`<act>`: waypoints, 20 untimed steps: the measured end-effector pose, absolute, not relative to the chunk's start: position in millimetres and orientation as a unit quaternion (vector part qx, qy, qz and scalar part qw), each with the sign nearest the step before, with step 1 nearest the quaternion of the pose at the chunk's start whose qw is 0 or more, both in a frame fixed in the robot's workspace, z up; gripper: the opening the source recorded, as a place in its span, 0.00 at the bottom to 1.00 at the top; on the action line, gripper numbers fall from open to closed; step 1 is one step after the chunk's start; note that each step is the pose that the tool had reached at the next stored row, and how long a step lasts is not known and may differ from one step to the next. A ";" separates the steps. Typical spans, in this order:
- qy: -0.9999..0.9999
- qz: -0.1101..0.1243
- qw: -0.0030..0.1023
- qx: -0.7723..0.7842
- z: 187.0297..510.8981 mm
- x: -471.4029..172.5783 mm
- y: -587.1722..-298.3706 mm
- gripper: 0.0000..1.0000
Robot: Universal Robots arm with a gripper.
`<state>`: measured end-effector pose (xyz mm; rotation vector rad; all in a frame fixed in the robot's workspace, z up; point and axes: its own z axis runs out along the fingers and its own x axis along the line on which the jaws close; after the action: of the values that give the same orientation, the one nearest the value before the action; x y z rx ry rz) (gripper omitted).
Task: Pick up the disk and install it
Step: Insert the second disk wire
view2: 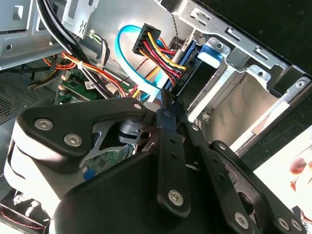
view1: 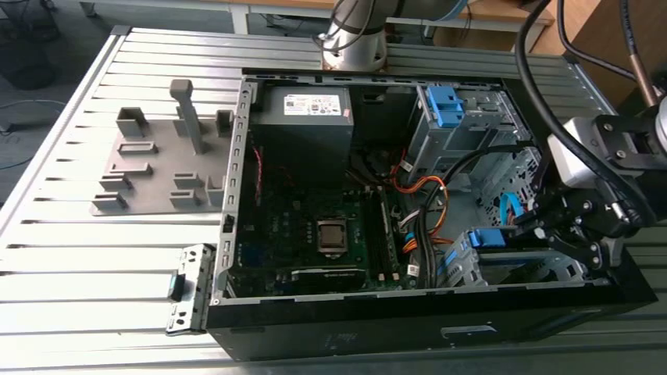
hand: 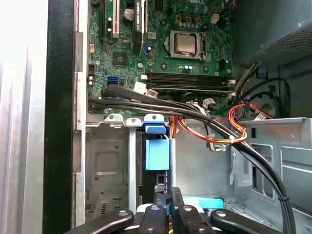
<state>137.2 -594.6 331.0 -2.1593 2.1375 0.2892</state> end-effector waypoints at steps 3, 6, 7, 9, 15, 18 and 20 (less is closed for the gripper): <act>0.700 0.096 0.045 -0.707 329.8 137.2 -595.2 0.16; 0.699 0.097 0.047 -0.707 329.3 137.2 -595.9 0.16; 0.699 0.098 0.047 -0.707 329.2 137.2 -596.1 0.16; 0.699 0.098 0.047 -0.707 328.8 137.3 -596.2 0.16; 0.699 0.098 0.047 -0.707 327.4 137.3 -596.5 0.16; 0.699 0.098 0.047 -0.707 327.2 137.3 -596.5 0.16; 0.699 0.098 0.047 -0.707 327.2 137.3 -596.4 0.17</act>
<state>137.3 -596.4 327.2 -2.1557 2.1335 0.2986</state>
